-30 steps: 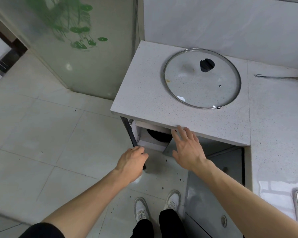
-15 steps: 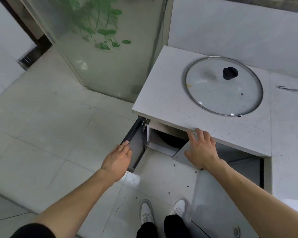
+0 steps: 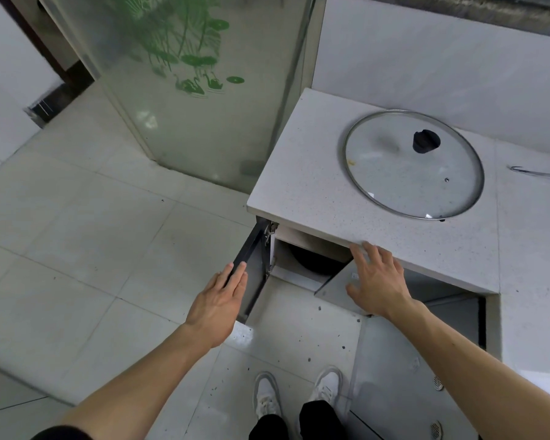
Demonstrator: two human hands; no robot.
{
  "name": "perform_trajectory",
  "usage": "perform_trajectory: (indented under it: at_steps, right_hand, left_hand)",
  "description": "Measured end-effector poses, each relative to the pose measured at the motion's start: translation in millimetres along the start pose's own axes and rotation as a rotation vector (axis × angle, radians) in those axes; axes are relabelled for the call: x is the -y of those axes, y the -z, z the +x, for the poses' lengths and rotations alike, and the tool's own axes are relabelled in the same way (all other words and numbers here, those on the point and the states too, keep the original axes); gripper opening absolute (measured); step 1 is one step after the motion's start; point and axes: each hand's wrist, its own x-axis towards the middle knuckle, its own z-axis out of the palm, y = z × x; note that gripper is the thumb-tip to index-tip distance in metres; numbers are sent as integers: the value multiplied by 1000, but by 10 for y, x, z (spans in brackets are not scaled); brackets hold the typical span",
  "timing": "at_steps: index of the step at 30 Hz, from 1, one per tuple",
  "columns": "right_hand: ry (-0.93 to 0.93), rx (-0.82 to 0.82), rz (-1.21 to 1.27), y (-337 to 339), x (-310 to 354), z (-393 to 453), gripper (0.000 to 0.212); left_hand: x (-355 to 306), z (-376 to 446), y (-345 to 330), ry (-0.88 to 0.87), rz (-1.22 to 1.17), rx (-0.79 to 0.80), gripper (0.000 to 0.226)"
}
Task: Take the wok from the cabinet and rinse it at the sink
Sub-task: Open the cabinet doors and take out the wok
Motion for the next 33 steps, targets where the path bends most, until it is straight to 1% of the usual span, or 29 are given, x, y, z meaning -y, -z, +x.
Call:
perform_trajectory:
  at_steps: [4, 10, 12, 14, 17, 20, 22, 24, 27, 29, 31, 33]
  right_hand:
    - [-4, -5, 19, 10, -17, -7, 84]
    - [-5, -37, 167, 6, -102, -38, 76]
    - [7, -79, 248, -20, -157, -73, 72]
    - [2, -143, 349, -69, -216, -132, 67]
    - [-37, -234, 453, -192, -313, -262, 63]
    - [-134, -230, 624, -326, -383, -371, 60]
    - [-234, -197, 785, -400, -425, -403, 57]
    - [-348, -138, 1024, -446, -478, -409, 52]
    - [-518, -45, 1602, -516, -559, -375, 40]
    - [-625, -44, 1999, -567, -597, -333, 37]
    - [-703, -50, 2317, -607, -615, -268, 47]
    - [-750, -63, 2517, -625, -614, -190, 63]
  left_hand:
    - [-43, 38, 104, 22, -36, 14, 89]
    - [-335, 314, 433, 211, -117, 10, 73]
    - [-450, 441, 565, 229, -146, -25, 69]
    - [-553, 558, 697, 166, -179, -104, 65]
    - [-716, 691, 907, -5, -238, -233, 64]
    - [-907, 837, 1063, -135, -248, -273, 69]
    - [-1026, 961, 1125, -188, -244, -252, 73]
    - [-1125, 1090, 1180, -221, -227, -234, 77]
    - [-1236, 1262, 1263, -243, -201, -226, 77]
    - [-1269, 1348, 1288, -239, -199, -193, 75]
    - [-1267, 1390, 1271, -215, -226, -128, 73]
    - [-1250, 1395, 1225, -198, -239, -98, 74]
